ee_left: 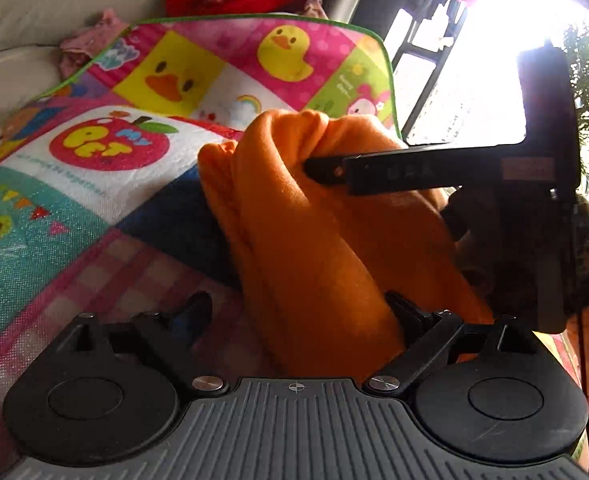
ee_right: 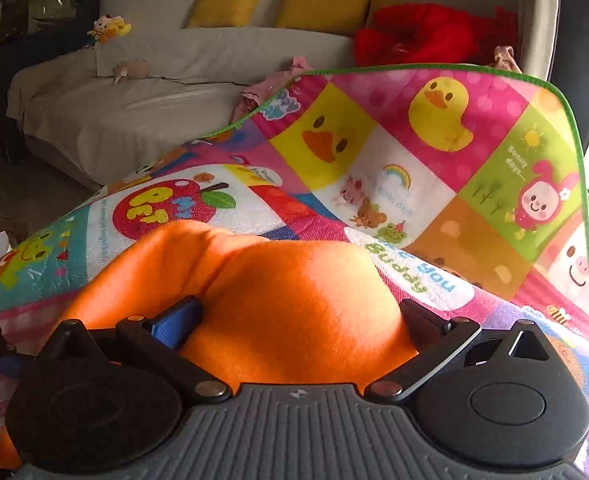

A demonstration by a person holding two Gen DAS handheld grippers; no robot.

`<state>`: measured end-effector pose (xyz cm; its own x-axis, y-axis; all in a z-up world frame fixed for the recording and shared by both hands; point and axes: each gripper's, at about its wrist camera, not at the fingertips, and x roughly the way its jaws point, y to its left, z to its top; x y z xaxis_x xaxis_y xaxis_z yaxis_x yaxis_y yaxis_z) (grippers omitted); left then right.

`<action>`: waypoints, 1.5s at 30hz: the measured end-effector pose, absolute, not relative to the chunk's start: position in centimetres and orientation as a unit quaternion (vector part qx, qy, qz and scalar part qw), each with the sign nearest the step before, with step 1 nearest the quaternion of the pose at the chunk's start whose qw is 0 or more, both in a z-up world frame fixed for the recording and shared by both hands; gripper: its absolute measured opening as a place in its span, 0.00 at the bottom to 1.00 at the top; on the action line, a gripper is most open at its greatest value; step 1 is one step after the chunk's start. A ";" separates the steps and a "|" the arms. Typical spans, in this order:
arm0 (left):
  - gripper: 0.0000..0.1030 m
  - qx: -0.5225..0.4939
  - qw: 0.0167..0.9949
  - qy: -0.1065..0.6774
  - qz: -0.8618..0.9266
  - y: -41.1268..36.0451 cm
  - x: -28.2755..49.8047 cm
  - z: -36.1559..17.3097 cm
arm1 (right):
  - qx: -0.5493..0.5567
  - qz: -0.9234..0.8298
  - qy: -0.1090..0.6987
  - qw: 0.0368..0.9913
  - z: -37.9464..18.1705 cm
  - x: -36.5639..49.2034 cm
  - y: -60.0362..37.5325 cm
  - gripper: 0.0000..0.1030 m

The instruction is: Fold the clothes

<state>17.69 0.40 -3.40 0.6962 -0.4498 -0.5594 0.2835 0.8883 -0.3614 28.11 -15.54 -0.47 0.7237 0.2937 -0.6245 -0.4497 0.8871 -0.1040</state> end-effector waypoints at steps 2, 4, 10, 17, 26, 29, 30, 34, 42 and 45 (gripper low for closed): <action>0.93 -0.125 0.912 0.334 -0.202 0.4 17.7 -3.4 | -0.111 0.206 0.300 0.925 0.2 27.4 -16.3 1.00; 0.94 -0.125 0.912 0.333 -0.203 0.4 17.7 -3.5 | -0.091 0.214 0.284 0.930 1.2 26.2 -17.4 1.00; 0.95 -0.129 0.911 0.333 -0.206 0.4 17.8 -3.5 | 0.007 0.217 0.270 0.938 3.0 23.7 -22.6 1.00; 0.97 -0.143 0.909 0.332 -0.210 0.6 17.8 -3.5 | 0.175 0.250 0.362 0.881 -0.5 24.7 -26.9 1.00; 1.00 -0.145 0.907 0.332 -0.214 0.6 17.9 -3.5 | 0.090 0.316 0.311 0.892 1.0 23.7 -21.7 0.98; 1.00 -0.133 0.909 0.333 -0.211 0.2 17.8 -3.5 | -0.022 0.246 0.306 0.920 0.2 23.9 -19.8 0.99; 1.00 -0.129 0.910 0.333 -0.210 0.1 17.8 -3.5 | -0.072 0.214 0.297 0.928 -0.4 23.8 -19.2 1.00; 1.00 -0.126 0.910 0.333 -0.210 0.1 17.7 -3.7 | -0.114 0.227 0.262 0.931 0.6 22.4 -18.5 1.00; 1.00 -0.132 0.910 0.332 -0.212 0.3 17.6 -3.8 | -0.117 0.192 0.219 0.950 3.9 25.4 -17.3 1.00; 1.00 -0.139 0.908 0.332 -0.214 0.5 17.7 -3.9 | -0.134 0.171 0.280 0.935 0.6 28.5 -16.6 1.00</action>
<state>17.66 0.52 -3.88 0.6882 -0.4813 -0.5428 0.2969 0.8696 -0.3946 28.46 -16.57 0.63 0.7852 0.2452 -0.5686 -0.3948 0.9057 -0.1546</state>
